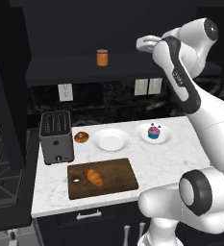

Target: From the different types of pastries on the counter, select a croissant and place it on the cutting board. Then retrieve a jar of jam from the cabinet and place it alongside the croissant on the cutting board.

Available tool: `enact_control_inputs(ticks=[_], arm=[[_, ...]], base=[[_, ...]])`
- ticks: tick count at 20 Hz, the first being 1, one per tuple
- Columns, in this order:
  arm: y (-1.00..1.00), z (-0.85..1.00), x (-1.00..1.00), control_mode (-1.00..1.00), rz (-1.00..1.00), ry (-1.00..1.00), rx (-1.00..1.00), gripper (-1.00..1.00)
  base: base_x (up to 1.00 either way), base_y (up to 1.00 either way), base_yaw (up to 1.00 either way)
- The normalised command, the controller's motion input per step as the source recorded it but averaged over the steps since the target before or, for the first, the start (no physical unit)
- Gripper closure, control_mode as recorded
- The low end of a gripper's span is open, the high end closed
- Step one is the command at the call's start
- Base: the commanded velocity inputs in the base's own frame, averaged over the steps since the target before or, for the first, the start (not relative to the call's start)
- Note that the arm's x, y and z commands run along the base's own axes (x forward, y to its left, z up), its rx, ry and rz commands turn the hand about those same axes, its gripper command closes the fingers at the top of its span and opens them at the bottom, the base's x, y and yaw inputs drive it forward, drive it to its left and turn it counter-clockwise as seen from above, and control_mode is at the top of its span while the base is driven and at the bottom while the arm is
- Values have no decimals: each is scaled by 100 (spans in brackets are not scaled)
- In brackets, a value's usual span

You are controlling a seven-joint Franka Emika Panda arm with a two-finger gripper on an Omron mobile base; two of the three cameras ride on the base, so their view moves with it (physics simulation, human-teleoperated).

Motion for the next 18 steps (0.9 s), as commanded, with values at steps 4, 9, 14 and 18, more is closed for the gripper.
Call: enact_control_inputs(ticks=[4,9,14,18], arm=[[9,0,3,-100,0,3,7,-100],[64,-3,26,-100,0,5,0,-100],[71,-16,28,-100,0,7,0,-100],[2,-3,-3,-100,1,0,0,-100]], base=[[0,0,0],[0,0,0],[0,0,0],[0,0,0]])
